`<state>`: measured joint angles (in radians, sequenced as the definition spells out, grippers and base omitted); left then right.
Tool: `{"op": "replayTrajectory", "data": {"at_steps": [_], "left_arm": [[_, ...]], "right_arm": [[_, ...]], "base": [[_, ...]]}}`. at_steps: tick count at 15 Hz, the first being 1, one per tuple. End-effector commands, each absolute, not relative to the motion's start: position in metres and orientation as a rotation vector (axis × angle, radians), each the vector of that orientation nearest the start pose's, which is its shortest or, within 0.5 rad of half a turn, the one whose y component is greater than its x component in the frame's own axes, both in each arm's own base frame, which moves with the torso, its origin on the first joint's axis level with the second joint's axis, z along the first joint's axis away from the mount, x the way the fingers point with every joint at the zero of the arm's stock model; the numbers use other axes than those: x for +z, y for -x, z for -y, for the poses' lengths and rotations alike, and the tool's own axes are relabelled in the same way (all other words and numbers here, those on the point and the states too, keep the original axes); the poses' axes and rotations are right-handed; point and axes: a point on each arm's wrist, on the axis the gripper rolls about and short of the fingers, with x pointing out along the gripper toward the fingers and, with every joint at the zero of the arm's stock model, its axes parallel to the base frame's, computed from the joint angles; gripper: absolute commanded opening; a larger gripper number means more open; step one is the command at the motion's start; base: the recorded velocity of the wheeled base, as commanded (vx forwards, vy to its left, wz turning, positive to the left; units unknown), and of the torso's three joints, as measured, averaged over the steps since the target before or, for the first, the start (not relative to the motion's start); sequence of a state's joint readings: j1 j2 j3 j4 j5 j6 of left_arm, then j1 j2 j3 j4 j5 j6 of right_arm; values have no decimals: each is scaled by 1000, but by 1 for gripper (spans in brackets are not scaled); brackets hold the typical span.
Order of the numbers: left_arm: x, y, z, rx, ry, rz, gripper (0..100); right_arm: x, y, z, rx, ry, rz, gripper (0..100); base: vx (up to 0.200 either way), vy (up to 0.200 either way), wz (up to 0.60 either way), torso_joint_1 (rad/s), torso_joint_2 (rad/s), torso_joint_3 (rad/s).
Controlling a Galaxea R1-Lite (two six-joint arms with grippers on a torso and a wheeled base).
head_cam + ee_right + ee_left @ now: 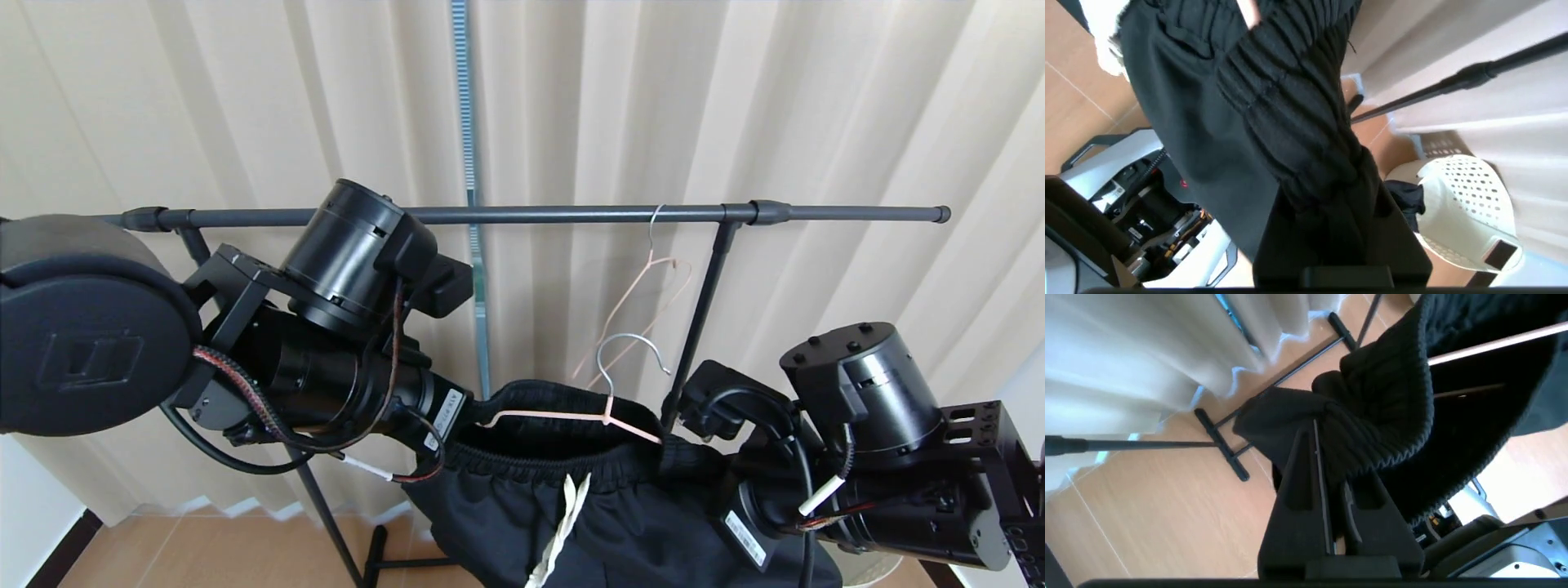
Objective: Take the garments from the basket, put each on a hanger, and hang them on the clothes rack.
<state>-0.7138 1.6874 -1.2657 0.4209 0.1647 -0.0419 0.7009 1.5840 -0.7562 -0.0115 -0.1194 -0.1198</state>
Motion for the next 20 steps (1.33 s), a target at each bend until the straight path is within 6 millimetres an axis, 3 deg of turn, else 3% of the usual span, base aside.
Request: {"op": "replayTrajectory", "data": {"at_steps": [1,6,10,14,20], "left_arm": [[228,-221,195,-520,-325,-771,0],[237,-213,205,-552,-314,-762,0],[228,-213,208,-537,-329,-790,0],[226,-211,210,-504,-297,-799,0],[223,-197,221,-520,-275,-815,0]], "right_arm": [[142,-192,-162,602,441,-744,0],[139,-193,-177,569,388,-723,0],[153,-190,-174,571,315,-655,0],[167,-178,-166,695,224,-565,0],[171,-181,-169,701,144,-527,0]], "base": [[0,0,0,0,0,0],[0,0,0,0,0,0],[0,0,0,0,0,0],[0,0,0,0,0,0],[0,0,0,0,0,0]]}}
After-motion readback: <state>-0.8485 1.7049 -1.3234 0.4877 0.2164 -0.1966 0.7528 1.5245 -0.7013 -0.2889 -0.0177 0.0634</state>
